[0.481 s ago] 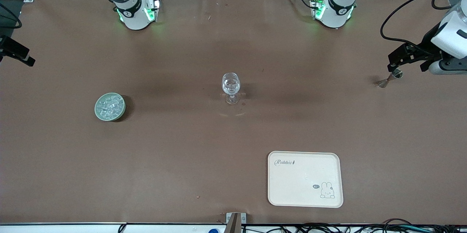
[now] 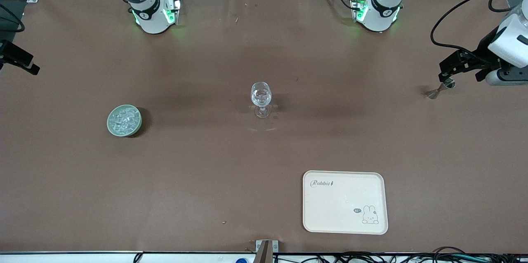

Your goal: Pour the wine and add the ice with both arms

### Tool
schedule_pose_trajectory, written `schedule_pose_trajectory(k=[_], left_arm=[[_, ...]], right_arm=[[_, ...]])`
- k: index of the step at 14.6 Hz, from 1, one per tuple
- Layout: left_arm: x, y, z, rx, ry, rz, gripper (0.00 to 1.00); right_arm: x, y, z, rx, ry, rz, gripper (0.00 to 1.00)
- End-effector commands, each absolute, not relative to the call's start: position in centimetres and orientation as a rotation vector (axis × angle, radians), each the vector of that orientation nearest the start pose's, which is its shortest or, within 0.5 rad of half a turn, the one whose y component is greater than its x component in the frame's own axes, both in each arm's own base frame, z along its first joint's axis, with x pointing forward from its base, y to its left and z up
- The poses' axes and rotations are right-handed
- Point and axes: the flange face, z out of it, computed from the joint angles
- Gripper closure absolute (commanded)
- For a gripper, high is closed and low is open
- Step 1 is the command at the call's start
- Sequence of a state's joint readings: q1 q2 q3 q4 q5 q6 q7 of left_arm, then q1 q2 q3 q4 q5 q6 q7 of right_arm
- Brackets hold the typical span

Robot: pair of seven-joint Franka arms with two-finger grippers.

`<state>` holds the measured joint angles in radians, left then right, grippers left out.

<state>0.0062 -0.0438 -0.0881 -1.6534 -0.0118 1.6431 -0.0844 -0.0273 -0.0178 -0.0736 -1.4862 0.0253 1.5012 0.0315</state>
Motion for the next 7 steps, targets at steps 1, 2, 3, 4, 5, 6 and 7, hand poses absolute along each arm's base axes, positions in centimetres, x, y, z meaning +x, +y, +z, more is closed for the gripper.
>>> schedule_pose_trajectory(k=[1, 2, 3, 4, 5, 6, 7], left_arm=[[54.4, -0.5, 61.6, -3.168, -0.128, -0.010, 0.00], [54.3, 1.1, 61.5, -3.168, -0.181, 0.006, 0.00], [54.1, 2.8, 61.4, -3.166, -0.254, 0.018, 0.00], [53.9, 4.8, 61.2, -3.165, -0.356, 0.040, 0.00], [53.6, 6.4, 60.7, -3.162, -0.457, 0.080, 0.00], [53.4, 8.7, 60.1, -3.159, -0.593, 0.118, 0.00], [53.1, 10.6, 59.9, -3.175, -0.702, 0.128, 0.00]], right_arm=[[53.5, -5.4, 66.7, -3.120, 0.197, -0.046, 0.00], [53.4, -5.4, 66.8, -3.120, 0.197, -0.049, 0.00], [53.4, -5.4, 66.8, -3.120, 0.197, -0.049, 0.00], [53.4, -5.4, 66.8, -3.120, 0.197, -0.049, 0.00], [53.4, -5.4, 66.8, -3.120, 0.197, -0.049, 0.00], [53.4, -5.4, 66.8, -3.120, 0.197, -0.049, 0.00], [53.5, -5.4, 66.7, -3.120, 0.195, -0.046, 0.00]])
